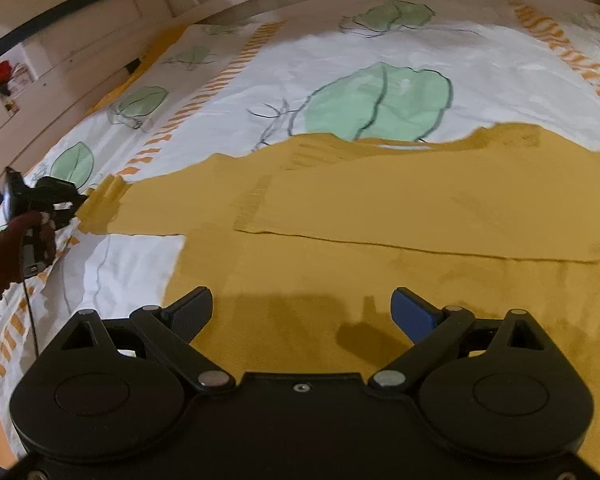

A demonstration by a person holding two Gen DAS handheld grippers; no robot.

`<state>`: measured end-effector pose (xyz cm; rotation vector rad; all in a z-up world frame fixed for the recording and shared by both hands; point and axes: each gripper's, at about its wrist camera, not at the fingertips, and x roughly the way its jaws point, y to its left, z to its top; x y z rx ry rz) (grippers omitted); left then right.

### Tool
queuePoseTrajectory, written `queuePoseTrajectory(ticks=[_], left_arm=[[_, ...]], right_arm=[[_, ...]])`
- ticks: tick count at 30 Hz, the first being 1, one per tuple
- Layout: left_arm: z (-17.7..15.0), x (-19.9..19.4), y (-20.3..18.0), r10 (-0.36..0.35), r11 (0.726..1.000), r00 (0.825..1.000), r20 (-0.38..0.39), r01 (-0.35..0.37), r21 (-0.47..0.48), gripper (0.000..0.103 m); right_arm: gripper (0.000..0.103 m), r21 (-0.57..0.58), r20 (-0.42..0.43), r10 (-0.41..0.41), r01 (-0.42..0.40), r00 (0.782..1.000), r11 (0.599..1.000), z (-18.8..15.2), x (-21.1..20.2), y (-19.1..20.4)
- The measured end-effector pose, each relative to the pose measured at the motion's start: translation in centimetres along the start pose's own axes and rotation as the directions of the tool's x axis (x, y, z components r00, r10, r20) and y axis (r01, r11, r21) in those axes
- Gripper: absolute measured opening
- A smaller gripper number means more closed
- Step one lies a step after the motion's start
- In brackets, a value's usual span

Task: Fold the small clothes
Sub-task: 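Lift and fold the held sleeve across the body, open the left gripper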

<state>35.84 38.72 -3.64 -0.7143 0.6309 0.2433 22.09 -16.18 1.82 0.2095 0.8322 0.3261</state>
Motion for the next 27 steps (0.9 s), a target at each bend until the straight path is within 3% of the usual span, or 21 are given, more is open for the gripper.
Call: queuePoseTrajectory(ticks=[6,13,17,21,24,27], left_arm=[[0.4,-5.9,-7.9,-0.116,0.987,0.991,0.061,0.108,0.115,0.005],[-2.9,-10.8,-20.8,-0.269,0.926,0.962,0.046,0.246,0.285,0.005],[-7.3,-12.0,-28.1,-0.366,0.869,0.931,-0.003,0.343,0.358,0.005],[-13.3,-11.4,-34.3,-0.434,0.806,0.897,-0.077,0.426,0.41,0.005],[-17.9,-9.5,-37.5,-0.462,0.785,0.873,-0.155,0.484,0.387,0.005],[-22.7,-6.9,-39.9,-0.45,0.778,0.866,-0.216,0.499,0.382,0.005]], right_arm=[[0.095,0.041,0.013,-0.019,0.019,1.0,0.999,0.6,-2.1,-1.9],[0.095,0.075,0.063,-0.069,0.064,0.996,0.995,2.0,-5.2,-4.1],[0.095,0.054,0.088,-0.153,0.149,0.984,0.987,2.8,-7.0,-5.4],[0.095,0.119,0.104,-0.187,0.175,0.977,0.977,3.7,-8.9,-7.9],[0.095,0.174,0.117,-0.237,0.215,0.965,0.961,4.2,-10.2,-9.9],[0.095,0.226,0.128,-0.269,0.236,0.955,0.945,4.6,-11.5,-11.7]])
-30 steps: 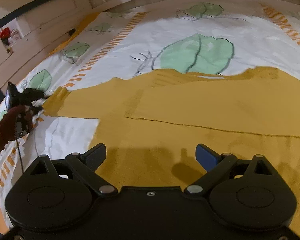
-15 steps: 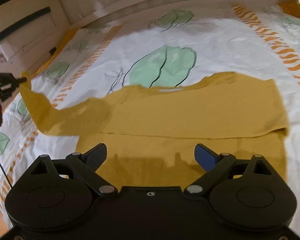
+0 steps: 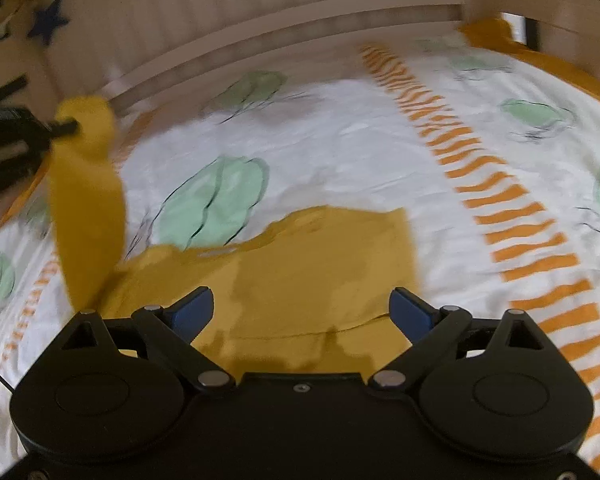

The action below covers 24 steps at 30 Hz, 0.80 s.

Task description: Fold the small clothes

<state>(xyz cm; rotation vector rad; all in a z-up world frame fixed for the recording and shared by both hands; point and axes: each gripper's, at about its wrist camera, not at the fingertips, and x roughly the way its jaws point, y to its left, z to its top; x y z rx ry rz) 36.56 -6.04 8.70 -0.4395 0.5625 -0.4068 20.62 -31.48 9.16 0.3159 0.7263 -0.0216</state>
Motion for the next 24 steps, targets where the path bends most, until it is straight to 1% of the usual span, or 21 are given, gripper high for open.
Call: queuePoseTrajectory(ticks=[4,7,8,9,10,12,13,15,16,18,20,21,22,24], left_arm=[[-4.8,5.5,-1.8,-0.013,1.0,0.995,-0.102,0.01,-0.024,0.005],[-7.6,7.8,-2.2,-0.035,0.999,0.986,-0.161,0.031,-0.026,0.007],[-7.9,8.1,-2.2,-0.045,0.999,0.983,-0.177,0.041,-0.027,0.013],[-8.4,7.9,-2.7,-0.061,0.998,0.979,-0.194,0.057,-0.026,0.024],[-8.6,8.0,-2.7,-0.081,0.997,0.976,-0.204,0.077,-0.027,0.028],[-8.4,6.9,-3.2,-0.104,0.994,0.976,-0.192,0.105,-0.003,0.035],[-8.2,6.1,-3.5,-0.098,0.995,0.979,-0.179,0.103,0.018,0.037],[-7.4,4.4,-3.7,-0.086,0.993,0.987,-0.137,0.096,0.068,0.046],[-6.9,3.3,-3.5,-0.081,0.991,0.989,-0.121,0.093,0.095,0.047],[-6.6,1.5,-3.3,-0.052,0.988,0.994,-0.101,0.066,0.141,0.048],[-6.5,-0.3,-2.4,0.004,0.983,0.996,-0.085,0.012,0.183,0.048],[-6.6,-1.2,-1.7,0.039,0.979,0.996,-0.081,-0.022,0.202,0.048],[-6.7,-2.0,-0.8,0.083,0.974,0.993,-0.084,-0.063,0.219,0.048],[-7.2,-3.4,1.5,0.176,0.96,0.979,-0.102,-0.148,0.237,0.048]], right_arm=[[0.095,0.065,0.02,-0.015,0.014,1.0,0.998,0.9,-1.0,-2.4],[0.095,0.098,0.033,-0.029,0.026,0.999,0.995,1.4,-1.5,-3.6],[0.095,0.109,0.035,-0.03,0.026,0.999,0.994,1.5,-1.7,-4.0],[0.095,0.118,0.038,-0.028,0.024,0.999,0.993,1.6,-1.8,-4.3],[0.095,0.126,0.041,-0.029,0.023,0.999,0.992,1.7,-1.9,-4.5],[0.095,0.135,0.049,-0.03,0.023,0.998,0.991,1.8,-2.0,-5.0],[0.095,0.138,0.052,-0.031,0.024,0.998,0.99,1.8,-2.1,-5.1],[0.095,0.143,0.058,-0.034,0.026,0.998,0.989,1.7,-2.1,-5.3],[0.095,0.144,0.059,-0.035,0.026,0.998,0.989,1.7,-2.0,-5.4],[0.095,0.146,0.06,-0.036,0.027,0.998,0.989,1.7,-1.6,-5.5],[0.095,0.135,0.071,-0.033,0.023,0.997,0.991,1.5,-1.3,-5.4],[0.092,0.122,0.08,-0.028,0.018,0.996,0.992,1.4,-1.1,-5.4],[0.089,0.102,0.089,-0.023,0.014,0.996,0.995,1.3,-0.8,-5.2],[0.082,0.064,0.098,-0.016,0.009,0.995,0.998,1.2,-0.2,-4.9]])
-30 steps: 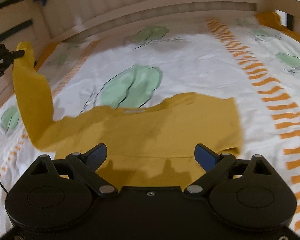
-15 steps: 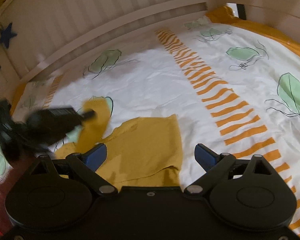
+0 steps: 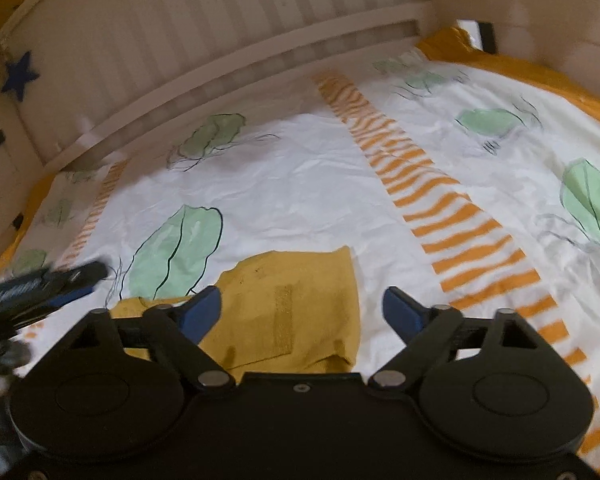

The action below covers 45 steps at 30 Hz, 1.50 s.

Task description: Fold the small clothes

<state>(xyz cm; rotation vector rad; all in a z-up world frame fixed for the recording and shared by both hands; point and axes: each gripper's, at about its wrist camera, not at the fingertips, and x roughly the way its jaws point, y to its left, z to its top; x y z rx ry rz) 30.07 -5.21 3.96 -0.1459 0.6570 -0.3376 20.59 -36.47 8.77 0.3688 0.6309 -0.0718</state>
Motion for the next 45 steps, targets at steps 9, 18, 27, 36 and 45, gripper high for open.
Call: queuePoseTrajectory(ticks=[9,18,27,36,45], left_arm=[[-3.2,-0.6,9.9,0.202,0.976,0.967,-0.156,-0.212,-0.05,0.048],[-4.0,-1.0,13.9,0.228,0.969,0.952,-0.204,-0.243,-0.05,0.048],[-3.6,-0.7,14.7,0.258,0.961,0.949,-0.182,-0.271,-0.053,0.048],[-3.4,-0.5,14.1,0.248,0.964,0.954,-0.17,-0.26,-0.05,0.048],[-3.9,0.5,14.6,0.273,0.958,0.942,-0.196,-0.285,-0.035,0.048]], right_arm=[[0.066,-0.07,-0.061,0.085,-0.089,0.995,0.994,-1.7,6.3,1.2],[0.066,-0.03,-0.125,0.072,-0.076,0.99,0.997,-4.0,11.0,1.2],[0.028,-0.104,-0.139,0.037,-0.052,0.99,0.993,-4.8,12.6,2.9],[0.018,-0.193,-0.048,0.041,-0.05,0.998,0.98,-2.9,10.1,4.6],[0.012,-0.189,-0.073,-0.135,0.119,0.988,0.975,-2.9,11.7,1.1]])
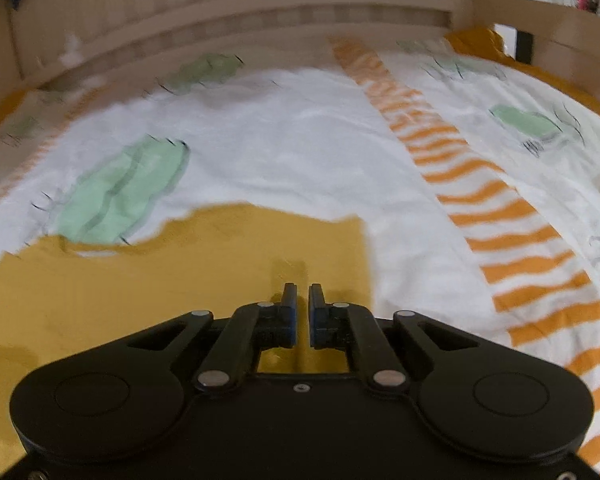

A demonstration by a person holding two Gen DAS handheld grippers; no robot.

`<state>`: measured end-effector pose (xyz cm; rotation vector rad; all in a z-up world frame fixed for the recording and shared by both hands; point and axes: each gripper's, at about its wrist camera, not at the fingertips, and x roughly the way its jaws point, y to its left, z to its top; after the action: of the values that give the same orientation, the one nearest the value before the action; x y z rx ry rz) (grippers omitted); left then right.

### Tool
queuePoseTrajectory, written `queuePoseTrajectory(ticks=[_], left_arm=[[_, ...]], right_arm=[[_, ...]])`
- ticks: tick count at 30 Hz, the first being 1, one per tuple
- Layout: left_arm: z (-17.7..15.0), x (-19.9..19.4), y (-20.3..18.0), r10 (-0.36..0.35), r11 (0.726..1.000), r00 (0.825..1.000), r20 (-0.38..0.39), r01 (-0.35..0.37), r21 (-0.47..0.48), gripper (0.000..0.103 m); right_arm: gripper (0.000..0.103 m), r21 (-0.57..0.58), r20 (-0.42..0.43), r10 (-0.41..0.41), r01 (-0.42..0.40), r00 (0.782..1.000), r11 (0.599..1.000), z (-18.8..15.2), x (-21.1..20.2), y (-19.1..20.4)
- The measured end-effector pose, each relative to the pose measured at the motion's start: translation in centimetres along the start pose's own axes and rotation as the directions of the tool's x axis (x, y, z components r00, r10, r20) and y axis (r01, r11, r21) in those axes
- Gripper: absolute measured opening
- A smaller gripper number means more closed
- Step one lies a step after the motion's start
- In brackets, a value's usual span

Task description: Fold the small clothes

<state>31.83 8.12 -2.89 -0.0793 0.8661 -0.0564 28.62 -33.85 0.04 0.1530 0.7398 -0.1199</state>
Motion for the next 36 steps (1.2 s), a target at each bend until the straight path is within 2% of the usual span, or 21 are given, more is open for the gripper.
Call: queuePoseTrajectory(ticks=[3,6,9,10,12,16,18,22,26,28,29,33,36], left_arm=[[-0.1,0.4,0.1,0.003,1.0,1.0,-0.008,-0.003,-0.005,0.048],[-0.3,0.8,0.2,0.0,1.0,1.0,-0.026,0.0,-0.005,0.048],[-0.7,1.5,0.4,-0.003,1.0,0.998,-0.058,0.003,-0.007,0.048],[-0.8,1.7,0.4,0.0,1.0,0.998,-0.062,0.0,-0.008,0.048],[-1.0,1.9,0.5,0.001,1.0,0.998,-0.063,-0.001,-0.008,0.049],[-1.2,2.1,0.4,-0.005,1.0,0.998,-0.065,0.004,-0.017,0.055],[-1.3,2.3,0.2,-0.007,1.0,0.998,-0.065,0.006,-0.006,0.06],[-1.4,2.5,-0.3,-0.002,1.0,0.998,-0.065,0.003,0.022,0.067],[-1.5,2.7,-0.7,0.007,1.0,0.998,-0.064,-0.006,0.028,0.072],[-1.6,2.7,-1.0,0.019,0.999,0.998,-0.062,-0.017,0.038,0.073],[-1.6,2.8,-1.1,0.024,0.999,0.998,-0.062,-0.021,0.043,0.074],[-1.7,2.7,-1.1,0.028,0.999,0.998,-0.059,-0.026,0.036,0.075],[-1.7,2.8,-1.0,0.024,0.999,0.998,-0.054,-0.023,0.027,0.076]], right_arm=[[0.014,0.035,-0.025,-0.001,0.002,1.0,0.999,-0.4,0.5,-1.0],[0.023,0.089,-0.004,0.018,-0.018,1.0,0.996,-0.2,0.1,-1.7],[0.026,0.116,0.011,0.028,-0.029,1.0,0.993,0.0,-0.3,-2.1],[0.029,0.123,0.012,0.032,-0.033,0.999,0.992,0.0,-0.2,-2.1],[0.046,0.127,0.01,0.051,-0.052,0.999,0.991,-0.1,-0.2,-2.0],[0.047,0.112,0.0,0.085,-0.085,0.996,0.99,-0.4,0.1,-1.1],[0.051,0.095,-0.012,0.111,-0.109,0.994,0.989,-0.5,0.4,-0.4],[0.054,0.058,-0.037,0.11,-0.108,0.993,0.993,-1.0,0.9,0.6],[0.052,0.063,-0.042,0.112,-0.109,0.993,0.992,-1.1,0.9,0.7],[0.019,0.041,-0.04,0.11,-0.108,0.993,0.993,-1.1,0.7,1.0],[0.013,0.021,-0.04,0.108,-0.107,0.993,0.994,-1.1,0.5,1.3],[0.012,-0.031,-0.022,0.057,-0.057,0.998,0.998,-0.7,0.0,2.0],[0.015,-0.022,-0.044,0.048,-0.049,0.998,0.999,-0.9,0.4,1.7]])
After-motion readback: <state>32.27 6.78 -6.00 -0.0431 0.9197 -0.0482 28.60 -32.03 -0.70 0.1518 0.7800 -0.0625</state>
